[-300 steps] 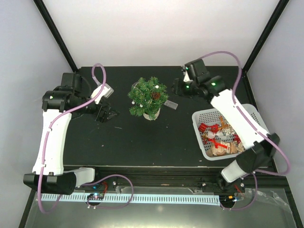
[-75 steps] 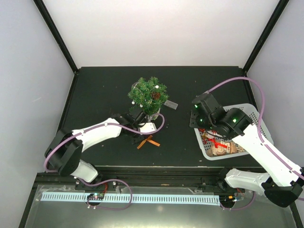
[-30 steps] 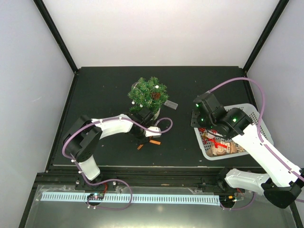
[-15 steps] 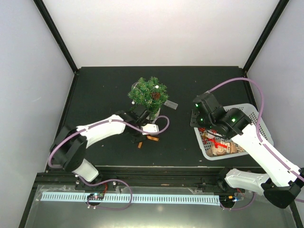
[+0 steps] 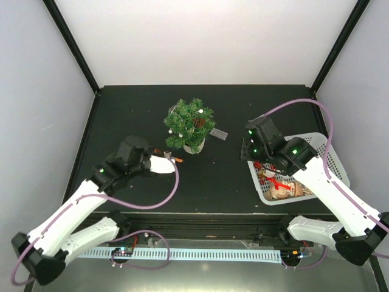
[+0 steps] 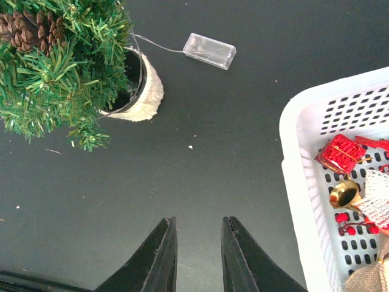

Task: Decorate the small christmas tree

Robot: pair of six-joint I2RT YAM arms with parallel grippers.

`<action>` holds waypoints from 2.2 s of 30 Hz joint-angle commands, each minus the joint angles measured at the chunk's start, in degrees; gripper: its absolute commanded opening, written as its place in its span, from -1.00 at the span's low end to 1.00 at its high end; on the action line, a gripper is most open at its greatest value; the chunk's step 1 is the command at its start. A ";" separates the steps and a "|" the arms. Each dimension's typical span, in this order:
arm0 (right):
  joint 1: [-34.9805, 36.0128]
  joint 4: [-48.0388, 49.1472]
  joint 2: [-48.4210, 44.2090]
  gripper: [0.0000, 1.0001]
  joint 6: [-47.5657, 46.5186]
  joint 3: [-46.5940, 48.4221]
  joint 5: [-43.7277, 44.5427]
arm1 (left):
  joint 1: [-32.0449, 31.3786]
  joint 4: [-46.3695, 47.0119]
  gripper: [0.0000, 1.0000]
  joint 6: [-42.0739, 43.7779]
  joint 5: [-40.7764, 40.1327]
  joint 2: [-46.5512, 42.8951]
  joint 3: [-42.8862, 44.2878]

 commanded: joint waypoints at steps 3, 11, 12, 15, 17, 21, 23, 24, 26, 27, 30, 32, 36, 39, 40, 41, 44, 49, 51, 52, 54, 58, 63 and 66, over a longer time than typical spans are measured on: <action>-0.39 2.40 1.94 -0.53 -1.16 1.02 -1.37 | 9.61 7.98 -0.97 21.89 6.40 -4.83 -4.00; -0.36 1.45 2.16 -0.53 -0.37 1.69 -1.68 | 13.74 23.42 -0.97 30.50 13.80 -1.11 -6.89; -0.41 1.27 2.14 -0.53 -0.30 1.69 -1.71 | 13.83 25.02 -0.97 31.05 14.67 -0.27 -7.00; -0.33 0.83 1.71 -0.53 0.05 1.31 -1.69 | 14.58 26.13 -0.97 30.90 17.01 3.41 -4.86; -0.37 0.70 1.17 -0.53 0.31 0.66 -1.56 | 15.31 27.16 -0.97 30.95 18.03 5.84 -3.36; -0.36 0.94 -0.33 -0.53 0.87 -1.08 -1.70 | 16.82 29.85 -0.97 32.73 20.65 9.86 -1.83; -0.37 0.72 -0.79 -0.53 1.10 -1.57 -1.74 | 17.23 31.37 -0.97 34.25 21.53 11.30 -1.90; -0.40 0.59 -0.93 -0.53 1.20 -1.75 -1.73 | 17.36 31.90 -0.97 35.00 21.74 11.94 -1.80; -0.44 0.64 -1.37 -0.53 1.35 -2.18 -1.69 | 17.63 32.59 -0.97 36.07 22.16 13.54 -1.33; -0.40 0.61 -1.52 -0.53 1.43 -2.37 -1.70 | 17.97 32.33 -0.97 36.35 22.44 14.41 -0.45; -0.45 0.48 -1.66 -0.53 1.44 -2.59 -1.50 | 18.94 28.65 -0.97 34.59 21.98 18.78 5.36; -0.45 0.50 -1.70 -0.53 1.52 -2.82 -1.53 | 19.92 26.35 -0.96 33.99 22.66 20.34 8.57; -0.41 0.89 -1.55 -0.53 1.73 -3.30 -1.60 | 20.53 25.78 -0.94 36.86 24.44 22.90 9.25; -0.47 1.06 -1.44 -0.53 1.88 -3.41 -1.61 | 20.56 24.67 -0.93 38.35 25.81 23.14 8.81; -0.46 1.10 -1.42 -0.53 1.98 -3.43 -1.57 | 20.56 24.24 -0.93 38.76 26.04 23.20 8.71; -0.44 1.18 -1.37 -0.53 2.05 -3.49 -1.59 | 20.56 23.64 -0.93 39.16 26.22 23.29 8.62; -0.45 1.28 -1.52 -0.53 2.22 -3.64 -1.52 | 20.73 22.14 -0.94 40.08 27.12 23.52 8.34; -0.43 1.55 -1.54 -0.53 2.73 -4.26 -1.53 | 20.73 22.09 -0.95 41.94 27.93 23.58 6.68; -0.48 1.62 -1.57 -0.53 2.84 -4.37 -1.65 | 20.73 21.70 -0.95 42.23 28.00 23.61 6.28; -0.42 1.71 -1.55 -0.53 2.80 -4.42 -1.68 | 20.73 21.69 -0.95 42.67 27.86 23.57 5.88; -0.45 1.71 -1.59 -0.53 2.85 -4.53 -1.66 | 20.73 21.83 -0.95 43.55 27.87 23.46 4.74; -0.42 1.96 -1.54 -0.53 2.88 -4.80 -1.83 | 20.49 23.16 -0.94 44.31 27.92 23.38 3.01; -0.47 2.17 -1.38 -0.53 2.97 -4.90 -2.06 | 20.13 24.65 -0.92 43.53 27.05 24.57 2.78; -0.50 2.11 -1.56 -0.53 3.04 -5.22 -1.99 | 19.71 25.66 -0.91 43.07 26.75 25.30 3.00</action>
